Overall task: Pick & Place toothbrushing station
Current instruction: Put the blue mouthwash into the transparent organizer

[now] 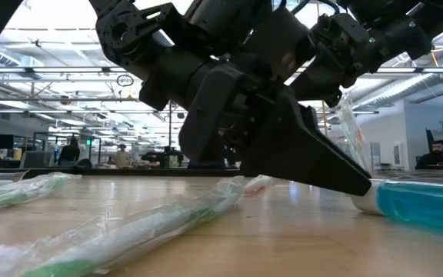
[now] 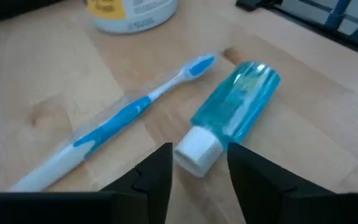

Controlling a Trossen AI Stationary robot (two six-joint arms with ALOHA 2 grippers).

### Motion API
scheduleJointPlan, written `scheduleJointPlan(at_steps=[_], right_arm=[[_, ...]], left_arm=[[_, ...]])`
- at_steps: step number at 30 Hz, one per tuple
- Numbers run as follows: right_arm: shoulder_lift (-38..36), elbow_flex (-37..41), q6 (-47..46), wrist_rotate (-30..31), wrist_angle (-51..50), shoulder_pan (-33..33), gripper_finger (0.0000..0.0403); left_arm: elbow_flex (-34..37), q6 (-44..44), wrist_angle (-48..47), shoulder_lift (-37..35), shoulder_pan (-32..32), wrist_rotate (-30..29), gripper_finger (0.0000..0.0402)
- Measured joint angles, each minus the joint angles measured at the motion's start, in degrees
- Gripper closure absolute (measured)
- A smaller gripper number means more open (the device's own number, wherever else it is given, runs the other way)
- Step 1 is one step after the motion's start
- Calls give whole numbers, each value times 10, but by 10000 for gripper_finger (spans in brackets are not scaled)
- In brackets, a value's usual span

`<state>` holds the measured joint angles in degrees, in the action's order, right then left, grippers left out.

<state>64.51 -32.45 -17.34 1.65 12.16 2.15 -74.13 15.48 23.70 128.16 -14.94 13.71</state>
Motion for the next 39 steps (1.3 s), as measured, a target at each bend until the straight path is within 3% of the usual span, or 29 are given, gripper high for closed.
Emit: scheduleJointPlan(at_steps=[12, 21, 26, 35, 39], right_arm=[[0, 0, 3, 0, 0, 0, 284], [0, 0, 4, 0, 0, 0, 284], [0, 0, 4, 0, 0, 0, 284], [0, 0, 5, 0, -4, 0, 284], [0, 0, 5, 0, -3, 0, 284]], left_arm=[[-14, 104, -1, 0, -2, 42, 151], [-15, 99, -15, 5, 6, 44, 149], [-23, 97, 13, 29, 2, 77, 149], [-42, 82, -15, 41, 0, 56, 149], [-42, 80, -23, 40, -1, 48, 171]])
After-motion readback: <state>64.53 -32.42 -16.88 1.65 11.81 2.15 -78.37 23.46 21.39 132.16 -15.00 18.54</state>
